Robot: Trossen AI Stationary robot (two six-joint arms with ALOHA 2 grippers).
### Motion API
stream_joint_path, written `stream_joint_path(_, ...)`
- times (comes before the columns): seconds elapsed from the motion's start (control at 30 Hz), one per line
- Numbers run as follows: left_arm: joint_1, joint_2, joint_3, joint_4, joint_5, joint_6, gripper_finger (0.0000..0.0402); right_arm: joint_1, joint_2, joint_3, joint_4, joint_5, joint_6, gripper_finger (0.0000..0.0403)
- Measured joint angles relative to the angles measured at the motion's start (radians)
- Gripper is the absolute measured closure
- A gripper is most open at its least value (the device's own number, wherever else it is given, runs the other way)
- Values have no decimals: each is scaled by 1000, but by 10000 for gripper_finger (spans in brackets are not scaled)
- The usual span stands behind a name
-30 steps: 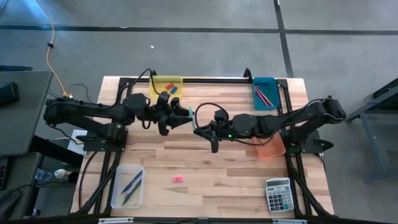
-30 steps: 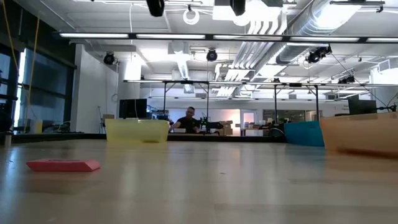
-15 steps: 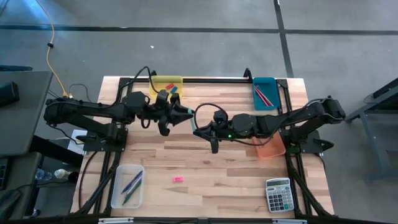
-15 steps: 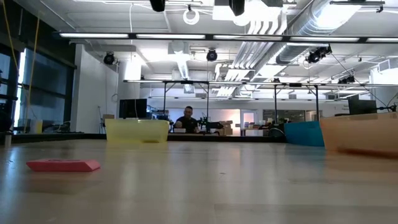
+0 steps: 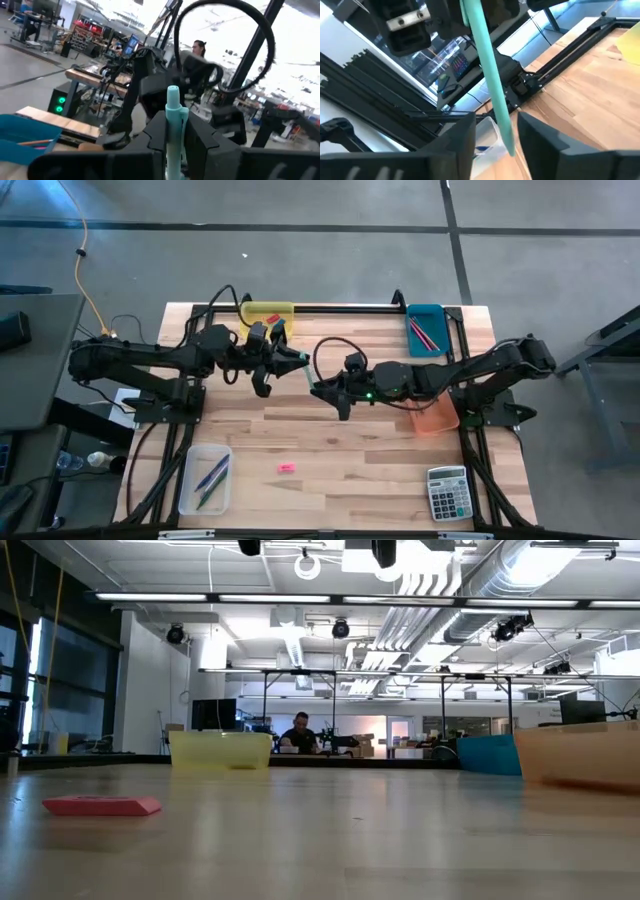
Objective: Sort crayons/erasers/pens/pencils in bins
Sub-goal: Put the light blue pen into the white bin
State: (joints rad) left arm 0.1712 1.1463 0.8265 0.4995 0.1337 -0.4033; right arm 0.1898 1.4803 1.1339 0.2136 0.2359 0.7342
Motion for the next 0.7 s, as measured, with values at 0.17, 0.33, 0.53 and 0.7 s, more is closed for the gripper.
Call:
stream_joint_path(0.17, 13, -58, 0, -116, -3, 24, 381, 0, -43, 0, -8, 2, -18, 226)
stream_joint_path(0.33, 21, -121, 0, -215, -39, 12, 381, -8, -112, 3, -178, -8, -94, 205)
stream_joint_path(0.53, -65, -211, 27, -551, -169, -84, 381, -45, -167, 2, -558, -1, -206, 254)
stream_joint_path(0.7, -250, -213, 153, -1008, -329, -250, 381, -136, -180, 2, -793, -66, -350, 369)
